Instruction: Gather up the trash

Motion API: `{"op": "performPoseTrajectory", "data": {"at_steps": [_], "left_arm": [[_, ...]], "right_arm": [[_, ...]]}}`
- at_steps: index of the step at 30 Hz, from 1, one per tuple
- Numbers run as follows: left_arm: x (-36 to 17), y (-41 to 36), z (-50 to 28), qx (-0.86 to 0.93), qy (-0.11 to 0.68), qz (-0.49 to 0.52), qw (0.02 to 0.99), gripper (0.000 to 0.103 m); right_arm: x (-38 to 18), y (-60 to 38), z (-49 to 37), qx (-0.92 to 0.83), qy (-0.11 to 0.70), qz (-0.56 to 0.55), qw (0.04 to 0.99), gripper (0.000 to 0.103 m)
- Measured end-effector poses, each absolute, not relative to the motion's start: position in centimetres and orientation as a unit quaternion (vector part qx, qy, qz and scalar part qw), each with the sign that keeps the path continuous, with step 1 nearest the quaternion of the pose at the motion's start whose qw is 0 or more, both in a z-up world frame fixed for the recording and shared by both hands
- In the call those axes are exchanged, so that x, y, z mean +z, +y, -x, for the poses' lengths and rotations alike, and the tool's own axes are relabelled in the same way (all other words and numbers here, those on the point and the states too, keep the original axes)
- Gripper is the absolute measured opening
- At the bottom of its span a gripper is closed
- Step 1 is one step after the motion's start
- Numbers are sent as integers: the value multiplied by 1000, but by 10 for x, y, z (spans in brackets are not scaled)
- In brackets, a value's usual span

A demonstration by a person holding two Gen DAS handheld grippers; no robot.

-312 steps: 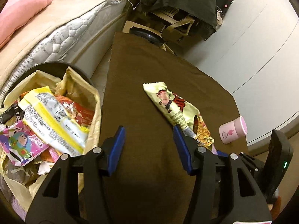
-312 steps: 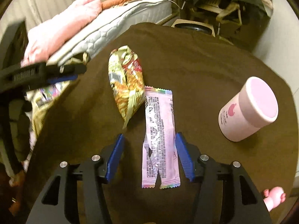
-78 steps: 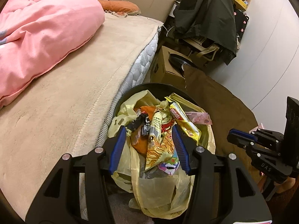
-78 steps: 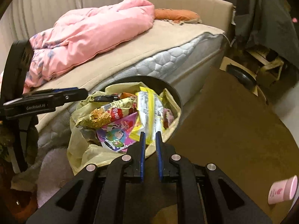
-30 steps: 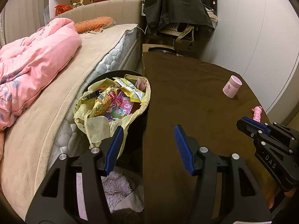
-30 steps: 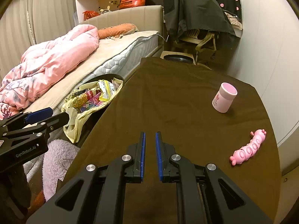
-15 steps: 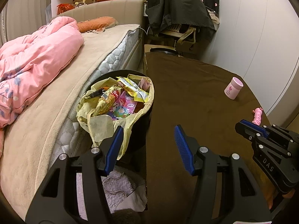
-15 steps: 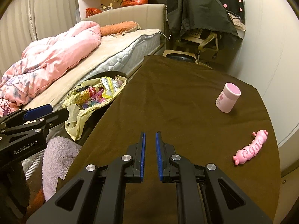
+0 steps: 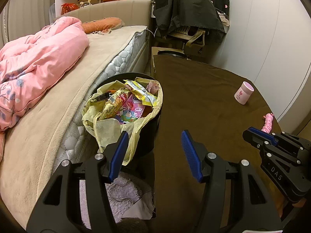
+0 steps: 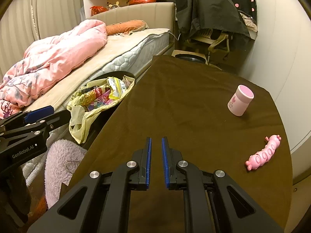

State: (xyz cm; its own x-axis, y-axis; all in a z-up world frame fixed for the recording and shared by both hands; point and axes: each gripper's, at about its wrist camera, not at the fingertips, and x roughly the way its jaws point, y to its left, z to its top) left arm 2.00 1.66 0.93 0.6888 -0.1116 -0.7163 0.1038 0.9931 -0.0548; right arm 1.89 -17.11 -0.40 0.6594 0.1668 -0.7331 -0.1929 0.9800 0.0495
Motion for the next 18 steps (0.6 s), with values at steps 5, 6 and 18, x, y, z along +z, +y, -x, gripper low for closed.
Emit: {"op": "performPoseTrajectory", "data": {"at_steps": [5, 6, 18], "left_arm": [[9, 17, -20, -59, 390, 5, 919, 54], [9, 17, -20, -59, 391, 5, 919, 54], [10, 15, -18, -59, 388, 3, 920, 54]], "right_arm": [[-4, -171, -19, 99, 401, 16, 911, 12], [-4, -171, -19, 98, 401, 16, 911, 12], [-4, -172, -19, 99, 401, 16, 911, 12]]}}
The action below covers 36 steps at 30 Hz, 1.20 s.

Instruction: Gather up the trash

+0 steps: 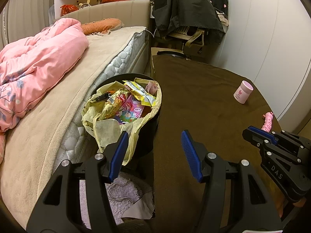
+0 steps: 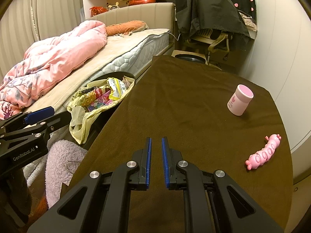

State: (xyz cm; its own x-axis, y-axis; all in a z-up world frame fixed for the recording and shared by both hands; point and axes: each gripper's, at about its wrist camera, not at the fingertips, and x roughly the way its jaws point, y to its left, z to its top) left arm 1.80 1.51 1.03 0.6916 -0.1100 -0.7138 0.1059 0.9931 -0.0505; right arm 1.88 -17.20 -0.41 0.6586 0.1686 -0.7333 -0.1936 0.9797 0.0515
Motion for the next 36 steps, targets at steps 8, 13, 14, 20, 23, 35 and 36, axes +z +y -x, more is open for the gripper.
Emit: {"op": "performPoseTrajectory", "data": {"at_steps": [8, 13, 14, 20, 23, 35, 36], "left_arm": [[11, 16, -18, -58, 388, 1, 920, 54], [10, 16, -18, -56, 388, 0, 920, 54], [10, 16, -18, -55, 388, -1, 920, 54], [10, 15, -18, -49, 389, -5, 920, 54], [10, 16, -18, -43, 387, -6, 921, 54], [9, 18, -19, -44, 391, -3, 919, 54], [9, 17, -18, -45, 391, -3, 919, 54]], "right_arm": [[-4, -170, -19, 99, 402, 16, 910, 12], [-5, -170, -19, 99, 402, 16, 910, 12], [-4, -170, -19, 99, 402, 16, 910, 12], [-5, -166, -19, 101, 403, 17, 909, 12], [-5, -164, -19, 102, 403, 17, 909, 12], [-5, -162, -18, 101, 403, 16, 910, 12], [-5, -163, -19, 102, 403, 16, 910, 12]]}}
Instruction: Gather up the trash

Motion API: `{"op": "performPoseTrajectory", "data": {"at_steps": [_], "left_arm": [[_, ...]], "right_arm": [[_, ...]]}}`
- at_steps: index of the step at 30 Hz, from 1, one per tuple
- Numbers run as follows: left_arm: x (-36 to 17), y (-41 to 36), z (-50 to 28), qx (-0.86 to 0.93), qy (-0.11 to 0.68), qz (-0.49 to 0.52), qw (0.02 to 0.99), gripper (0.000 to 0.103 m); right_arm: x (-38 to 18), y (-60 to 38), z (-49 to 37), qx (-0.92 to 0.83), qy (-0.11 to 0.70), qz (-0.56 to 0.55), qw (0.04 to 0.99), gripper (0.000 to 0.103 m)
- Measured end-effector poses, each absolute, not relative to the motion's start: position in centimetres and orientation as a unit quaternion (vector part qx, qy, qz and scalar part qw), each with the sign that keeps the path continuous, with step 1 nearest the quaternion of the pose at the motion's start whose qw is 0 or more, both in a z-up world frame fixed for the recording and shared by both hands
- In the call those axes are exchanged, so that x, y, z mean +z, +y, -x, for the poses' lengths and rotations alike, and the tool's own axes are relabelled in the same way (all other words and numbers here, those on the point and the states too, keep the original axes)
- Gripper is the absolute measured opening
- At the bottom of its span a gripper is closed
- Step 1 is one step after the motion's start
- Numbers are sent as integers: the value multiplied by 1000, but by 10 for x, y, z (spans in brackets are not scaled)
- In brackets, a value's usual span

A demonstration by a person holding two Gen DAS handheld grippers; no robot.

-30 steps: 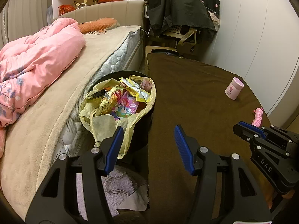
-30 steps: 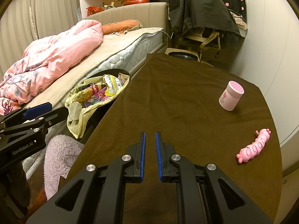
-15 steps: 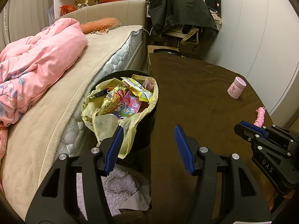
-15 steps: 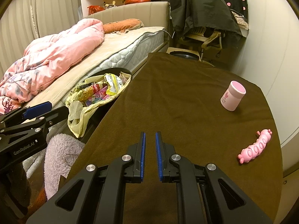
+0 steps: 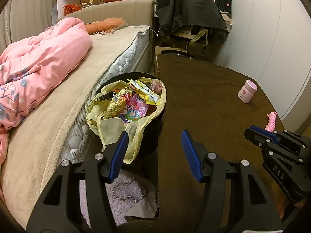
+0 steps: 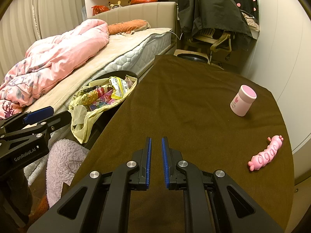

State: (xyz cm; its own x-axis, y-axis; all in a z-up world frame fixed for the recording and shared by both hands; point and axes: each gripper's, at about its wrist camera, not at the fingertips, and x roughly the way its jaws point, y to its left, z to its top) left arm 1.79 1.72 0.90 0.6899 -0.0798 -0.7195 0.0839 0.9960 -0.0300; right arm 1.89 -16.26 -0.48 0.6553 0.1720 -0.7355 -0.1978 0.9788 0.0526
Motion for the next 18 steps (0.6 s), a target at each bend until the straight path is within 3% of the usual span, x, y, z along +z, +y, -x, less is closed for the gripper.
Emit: {"op": "performPoseTrajectory", "data": {"at_steps": [18], "left_arm": [[-10, 1, -25, -57, 417, -4, 907, 54]], "right_arm": [[-8, -182, -17, 82, 400, 11, 913, 12]]}}
